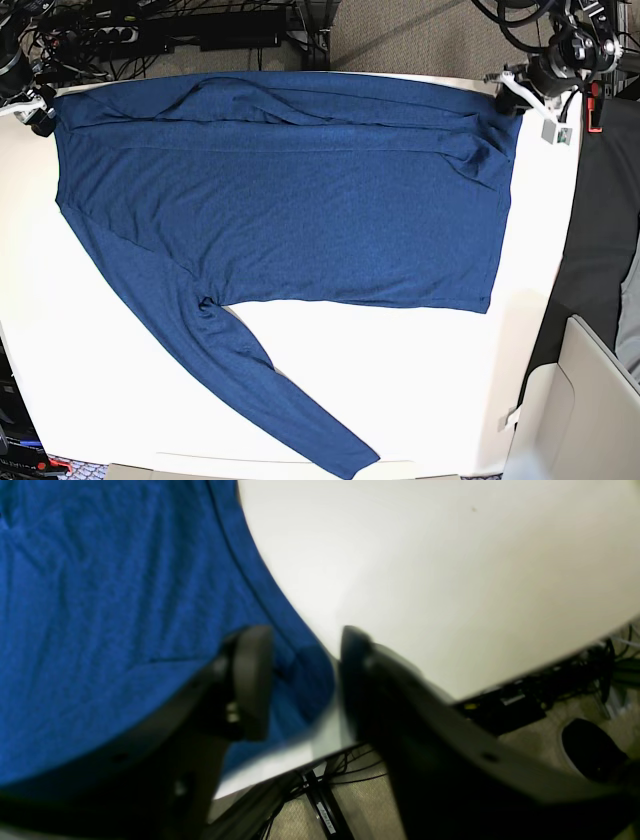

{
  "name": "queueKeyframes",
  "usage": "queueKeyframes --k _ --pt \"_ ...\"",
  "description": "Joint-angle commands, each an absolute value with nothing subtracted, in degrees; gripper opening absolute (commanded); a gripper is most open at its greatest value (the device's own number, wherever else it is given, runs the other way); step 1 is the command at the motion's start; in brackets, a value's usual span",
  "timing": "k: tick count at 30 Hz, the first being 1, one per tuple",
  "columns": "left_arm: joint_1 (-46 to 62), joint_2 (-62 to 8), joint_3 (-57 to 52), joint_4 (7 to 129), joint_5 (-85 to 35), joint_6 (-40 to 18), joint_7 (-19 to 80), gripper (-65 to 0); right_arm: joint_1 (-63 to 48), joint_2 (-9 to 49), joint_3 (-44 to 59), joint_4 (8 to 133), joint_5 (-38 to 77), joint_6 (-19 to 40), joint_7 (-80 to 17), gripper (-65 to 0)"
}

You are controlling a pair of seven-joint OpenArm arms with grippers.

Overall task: Fold the T-shirt properly
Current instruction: 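Release the shirt and raise both grippers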

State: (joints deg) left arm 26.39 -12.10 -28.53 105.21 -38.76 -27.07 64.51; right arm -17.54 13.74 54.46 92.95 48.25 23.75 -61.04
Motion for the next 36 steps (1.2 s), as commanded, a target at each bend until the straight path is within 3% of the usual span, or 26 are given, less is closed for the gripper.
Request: queueKeyframes --k 1,9,16,27,36 --pt "26.4 -12.9 -28.9 106.2 -39.2 -27.3 64.0 -49.9 -17.6 14.9 54.9 94.0 49.5 23.7 -60.2 -41.0" --pt "27.6 -12.8 -32.9 107.8 -39.2 -27.2 64.0 -43.0 -17.5 14.2 61.2 94.1 49.5 23.7 -60.2 -41.3" --pt "27.5 -12.7 -36.4 112.5 -39.2 -27.2 64.0 -42.9 -17.5 14.5 62.6 94.7 49.5 23.7 -60.2 -41.1" --pt "27.0 -12.8 -40.2 114.3 -39.2 -27.2 64.0 -42.9 -17.5 14.5 65.5 105.4 49.1 23.7 -60.2 -41.1" --pt "18.8 -13.1 -42.6 114.3 -38.9 -27.2 64.0 -42.9 -14.4 14.6 65.9 106.8 48.4 23.6 -60.1 -41.1"
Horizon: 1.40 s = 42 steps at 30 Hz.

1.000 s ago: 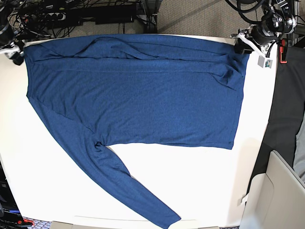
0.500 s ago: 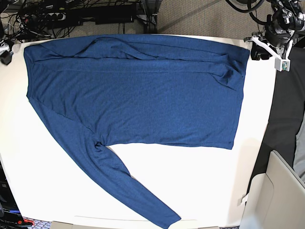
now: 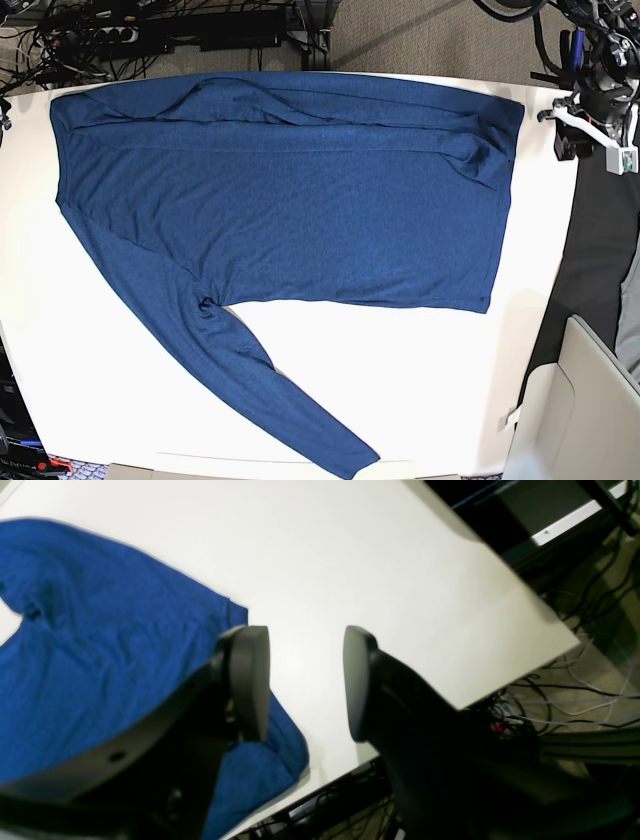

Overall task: Fold the T-shirt properly
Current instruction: 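Release the shirt and raise both grippers, then move both grippers to the shirt's hem corners and grasp them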

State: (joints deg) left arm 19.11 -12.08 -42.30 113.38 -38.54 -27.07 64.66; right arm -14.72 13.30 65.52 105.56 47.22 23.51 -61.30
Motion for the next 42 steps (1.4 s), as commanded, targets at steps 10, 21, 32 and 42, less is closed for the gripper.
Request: queueKeyframes --k 10,21,32,42 --pt "6.6 -13.1 -34.7 112.7 -38.8 -27.2 64.0 -42.9 -6.5 16.2 59.6 108.2 42.9 23.7 -59.9 -41.1" --pt "-10.0 -13.0 -24.7 95.4 -36.4 -27.0 62.9 -42.9 6.3 16.0 37.6 102.7 24.6 26.4 -59.2 -41.1" --pt "-19.6 -13.0 -15.4 72.0 -22.4 -27.0 39.3 -42.9 14.9 14.9 26.4 91.1 16.4 28.3 -52.5 -41.2" --pt "-27.8 -13.1 -16.0 52.3 -16.6 -19.6 27.8 -37.5 16.7 14.4 25.4 90.7 15.3 28.4 -52.4 -41.2"
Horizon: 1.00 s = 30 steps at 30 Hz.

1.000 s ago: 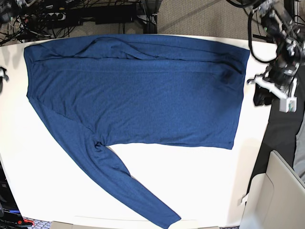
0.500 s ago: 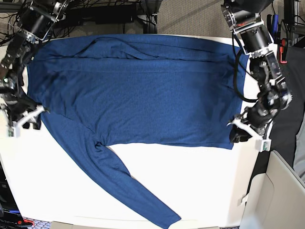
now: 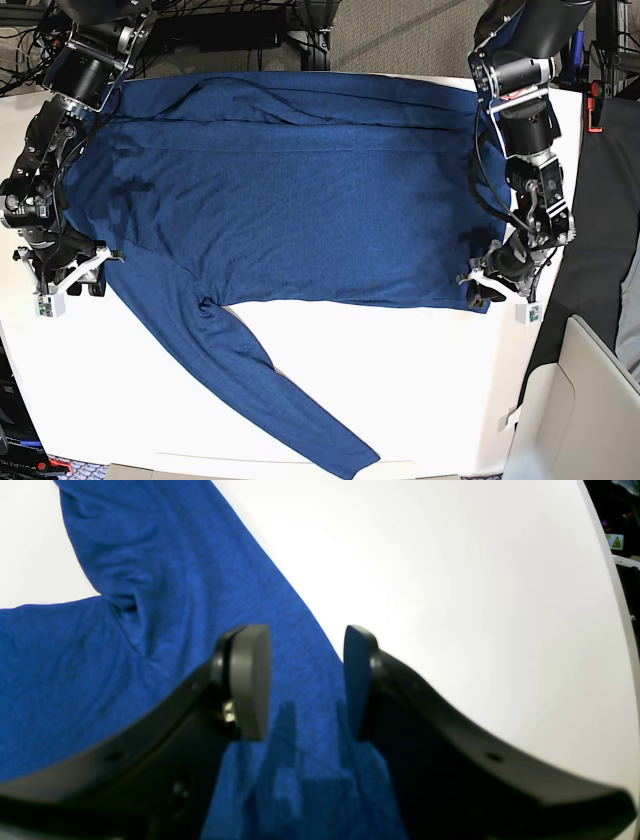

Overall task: Fold the T-shirt properly
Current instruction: 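Move both grippers to the shirt's hem corners and grasp them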

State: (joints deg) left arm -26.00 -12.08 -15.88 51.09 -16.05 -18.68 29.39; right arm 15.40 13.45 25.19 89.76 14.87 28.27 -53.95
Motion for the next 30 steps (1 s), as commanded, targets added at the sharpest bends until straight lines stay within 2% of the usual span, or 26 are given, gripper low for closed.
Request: queueKeyframes --k 1,4,15,25,30 --pt "-28.4 -13.1 -15.7 51.3 -16.6 -17.7 26.9 -37.1 16.7 14.5 25.4 90.8 15.4 28.4 -52.4 -41.2" --pt "-28.7 -13.1 -15.5 50.1 -16.6 -16.0 25.5 -35.6 16.7 14.5 25.5 90.9 15.5 28.4 -52.4 -41.2" --pt "-28.7 -12.8 -15.4 43.4 -16.6 -16.0 22.2 -35.4 16.7 14.5 25.5 91.1 15.6 28.4 -52.5 -41.2" --pt "-27.2 -11.5 -11.3 44.0 -17.1 -16.4 26.2 -35.6 16.8 14.4 25.5 91.1 15.6 28.4 -52.5 -41.2" --pt "-24.5 -9.4 -11.2 49.6 -17.1 -17.8 26.6 -35.9 16.9 14.4 25.5 91.0 15.6 28.4 -52.5 -41.2"
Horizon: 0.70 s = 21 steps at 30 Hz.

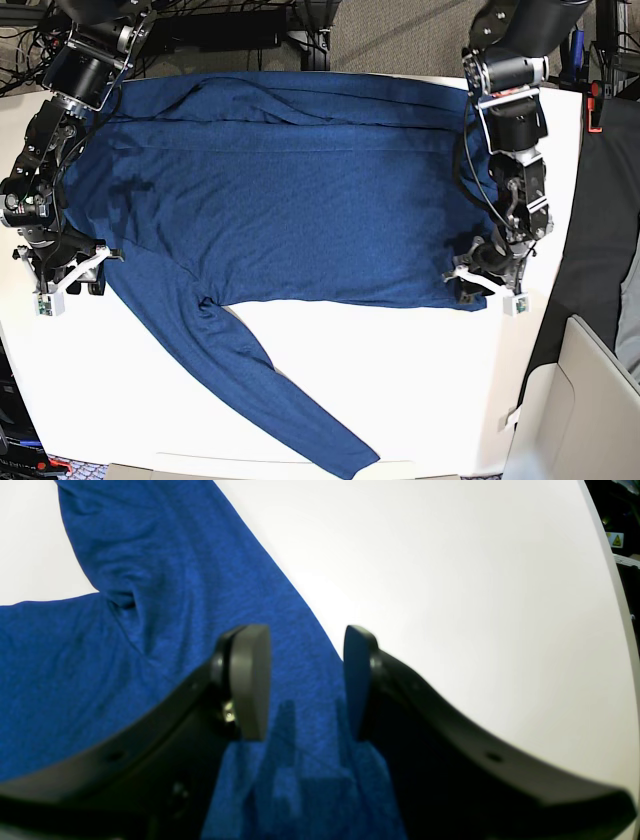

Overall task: Fold the T-shirt properly
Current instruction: 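Move both grippers to the shirt's hem corners and grasp them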

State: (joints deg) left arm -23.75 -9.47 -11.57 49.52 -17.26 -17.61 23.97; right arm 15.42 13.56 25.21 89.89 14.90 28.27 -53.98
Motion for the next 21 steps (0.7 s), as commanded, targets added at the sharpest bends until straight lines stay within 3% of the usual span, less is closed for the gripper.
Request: queueKeyframes --k 1,5,11,21 --pt "-24.5 -9.3 -11.2 50.0 -16.8 -19.1 26.6 -36.8 17.0 14.4 25.5 91.0 15.6 28.4 -52.5 -41.2" --pt "-24.1 -9.2 -11.2 50.0 -16.7 -25.5 26.6 -46.5 17.2 14.4 25.4 90.9 15.3 28.4 -52.5 -41.2" --pt "-24.1 -9.5 -11.3 50.2 -16.7 -25.5 26.6 -64.1 18.2 14.5 25.4 89.4 15.2 28.4 -52.5 -41.1" --pt "-23.4 -9.6 -11.7 51.8 -16.8 -25.5 28.4 -65.0 30.0 14.5 25.3 70.7 8.3 27.9 -52.4 -41.1"
